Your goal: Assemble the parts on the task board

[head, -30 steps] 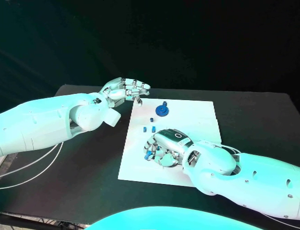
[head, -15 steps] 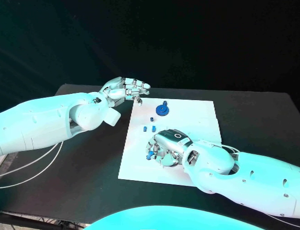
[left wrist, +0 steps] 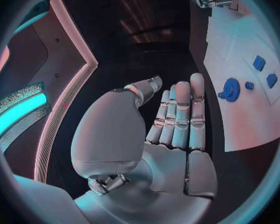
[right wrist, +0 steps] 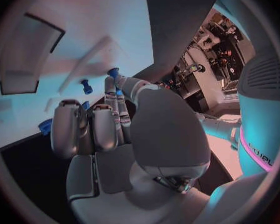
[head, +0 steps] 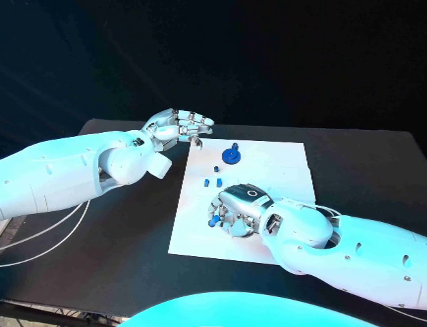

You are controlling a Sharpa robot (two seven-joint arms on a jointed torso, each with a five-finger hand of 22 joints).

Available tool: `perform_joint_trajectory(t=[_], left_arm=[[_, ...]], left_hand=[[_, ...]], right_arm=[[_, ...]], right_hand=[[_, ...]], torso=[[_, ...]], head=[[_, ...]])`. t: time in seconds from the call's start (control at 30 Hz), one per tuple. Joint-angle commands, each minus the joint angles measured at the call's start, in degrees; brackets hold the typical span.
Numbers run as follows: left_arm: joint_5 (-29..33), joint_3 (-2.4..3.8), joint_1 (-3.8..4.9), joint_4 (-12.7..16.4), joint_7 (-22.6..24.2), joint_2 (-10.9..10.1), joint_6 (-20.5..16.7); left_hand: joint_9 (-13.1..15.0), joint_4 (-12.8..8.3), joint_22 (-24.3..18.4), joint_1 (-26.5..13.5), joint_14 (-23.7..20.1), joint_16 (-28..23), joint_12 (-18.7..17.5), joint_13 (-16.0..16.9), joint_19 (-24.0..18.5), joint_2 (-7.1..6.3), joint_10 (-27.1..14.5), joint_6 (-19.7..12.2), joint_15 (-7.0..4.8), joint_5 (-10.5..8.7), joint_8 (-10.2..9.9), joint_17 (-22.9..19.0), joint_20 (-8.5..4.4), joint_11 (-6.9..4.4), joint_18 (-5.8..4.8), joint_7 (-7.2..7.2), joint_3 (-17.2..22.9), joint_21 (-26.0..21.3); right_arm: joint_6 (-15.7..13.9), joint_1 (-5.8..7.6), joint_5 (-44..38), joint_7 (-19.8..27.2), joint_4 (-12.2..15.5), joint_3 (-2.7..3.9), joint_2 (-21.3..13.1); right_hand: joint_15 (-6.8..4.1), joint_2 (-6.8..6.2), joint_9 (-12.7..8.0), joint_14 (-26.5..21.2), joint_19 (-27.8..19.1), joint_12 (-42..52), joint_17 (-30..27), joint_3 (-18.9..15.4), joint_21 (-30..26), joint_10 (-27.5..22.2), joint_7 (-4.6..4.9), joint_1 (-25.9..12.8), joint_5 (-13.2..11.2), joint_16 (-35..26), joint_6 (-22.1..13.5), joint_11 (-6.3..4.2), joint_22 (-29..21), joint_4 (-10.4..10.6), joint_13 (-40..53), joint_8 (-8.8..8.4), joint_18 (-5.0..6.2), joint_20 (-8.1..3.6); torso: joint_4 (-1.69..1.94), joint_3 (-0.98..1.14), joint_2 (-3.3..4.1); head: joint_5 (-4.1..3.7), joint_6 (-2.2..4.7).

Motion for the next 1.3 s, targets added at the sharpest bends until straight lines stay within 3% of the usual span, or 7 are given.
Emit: perform_joint_trajectory(t=[0.03, 0.37, 0.9, 1.0, 1.1, 1.2, 1.3], left_arm=[[-0.05, 0.05, 0.07, 0.15, 0.29, 0.06, 0.88], [-0.05, 0.05, 0.07, 0.22, 0.27, 0.04, 0.91], [-0.05, 0.05, 0.07, 0.27, 0.00, -0.11, 1.31], [-0.05, 0.05, 0.07, 0.25, -0.02, -0.11, 1.36], [-0.05, 0.05, 0.07, 0.23, -0.01, -0.07, 1.42], [-0.05, 0.05, 0.07, 0.20, 0.03, -0.05, 1.49], [-0.04, 0.05, 0.06, 0.17, 0.06, -0.09, 1.49]], left_hand=[[-0.09, -0.09, -0.10, 0.38, -0.30, -0.38, 0.20, -0.04, 0.17, 0.28, -0.48, -0.48, 0.29, 0.09, 0.17, -0.09, 0.15, 0.08, 0.40, 0.44, -0.36, -0.34], [-0.09, -0.09, -0.10, 0.38, -0.30, -0.38, 0.20, -0.04, 0.17, 0.28, -0.48, -0.48, 0.29, 0.09, 0.17, -0.09, 0.15, 0.08, 0.40, 0.44, -0.36, -0.34], [-0.09, -0.05, -0.14, 0.37, -0.32, -0.39, 0.28, -0.04, 0.19, 0.32, -0.54, -0.52, 0.30, 0.09, 0.22, -0.09, 0.16, 0.08, 0.40, 0.44, -0.43, -0.40], [-0.09, -0.05, -0.14, 0.37, -0.32, -0.39, 0.28, -0.04, 0.19, 0.32, -0.54, -0.52, 0.30, 0.09, 0.22, -0.09, 0.16, 0.08, 0.40, 0.44, -0.43, -0.40], [-0.09, -0.05, -0.14, 0.37, -0.32, -0.39, 0.28, -0.04, 0.19, 0.32, -0.54, -0.52, 0.30, 0.09, 0.22, -0.09, 0.16, 0.08, 0.40, 0.44, -0.43, -0.40], [-0.09, -0.05, -0.14, 0.37, -0.32, -0.39, 0.28, -0.04, 0.19, 0.32, -0.54, -0.52, 0.30, 0.09, 0.22, -0.09, 0.16, 0.08, 0.40, 0.44, -0.43, -0.40], [-0.10, -0.01, -0.16, 0.33, -0.34, -0.40, 0.31, -0.05, 0.20, 0.30, -0.59, -0.56, 0.31, 0.08, 0.24, -0.10, 0.17, 0.09, 0.40, 0.45, -0.49, -0.43]], right_arm=[[2.07, -0.13, -0.93, -0.59, -0.18, -0.21, 0.31], [2.40, -0.20, -1.42, -3.08, -1.46, -0.60, 1.48], [-2.18, -0.31, -1.68, -2.96, 0.96, -0.69, -0.62], [-3.97, -0.23, -1.35, -2.59, 2.23, -0.63, -1.77], [-6.60, 0.03, 0.10, -1.86, 4.03, -0.34, -3.71], [-9.20, 0.59, 3.85, -0.47, 5.60, 0.10, -6.20], [-11.08, 1.70, 10.75, 1.51, 6.67, 0.44, -9.16]], right_hand=[[0.19, -0.16, 1.70, 1.31, 0.12, -0.73, -0.05, 0.04, -0.48, -0.51, 0.58, -1.74, 0.17, -0.18, -1.21, 0.21, 10.73, -0.28, 0.07, 0.84, -0.30, -0.15], [0.60, -2.85, 0.21, 1.26, -0.06, -1.72, -0.27, -0.45, -1.06, -0.55, 1.11, -5.38, 0.65, -0.20, -6.44, 0.63, 10.58, -0.27, 1.00, -2.66, -0.18, 0.35], [-0.12, -4.27, -1.59, 1.25, 0.09, -2.16, -0.46, -0.77, -0.88, 0.02, 0.50, -6.10, 0.70, -0.29, -13.03, -0.27, 10.64, -0.96, 2.47, -6.41, -0.21, -0.20], [-0.57, -4.21, -4.01, 1.33, 0.26, -2.23, -0.24, -3.26, -0.51, 0.36, -0.73, -6.10, 0.95, -0.14, -19.52, -0.82, 10.74, -0.71, 3.36, -8.42, -0.27, -0.58], [-0.99, -2.34, -7.14, 1.42, 0.41, -2.59, -0.13, -9.93, -0.33, 0.93, -1.61, -3.68, 1.36, -0.08, -26.39, -1.26, 10.80, 0.73, 4.60, -8.55, -0.32, -1.00], [-1.18, -1.71, -7.07, 1.41, 0.36, -2.44, -0.26, -13.08, -0.63, 1.93, -1.11, -1.81, 1.53, -0.16, -25.47, -1.55, 10.74, 2.23, 5.54, -8.12, -0.28, -1.16], [-0.60, -1.65, -4.04, 1.32, 0.11, -2.54, -0.60, -12.99, -1.41, 2.08, 0.78, -0.86, 1.53, -0.38, -16.11, -0.73, 10.56, 3.07, 6.31, -5.46, -0.20, -0.85]], torso=[[-0.03, -0.03, 0.00], [0.05, -0.06, 0.01], [-0.04, 0.06, -0.01], [-0.09, 0.01, -0.05], [-0.04, -0.01, -0.06], [-0.04, 0.01, -0.07], [-0.11, -0.03, -0.17]], head=[[-0.05, 0.03], [-0.26, 0.19], [-0.36, 0.12], [-0.48, 0.23], [-0.73, 0.38], [-0.94, 0.58], [-1.31, 0.94]])
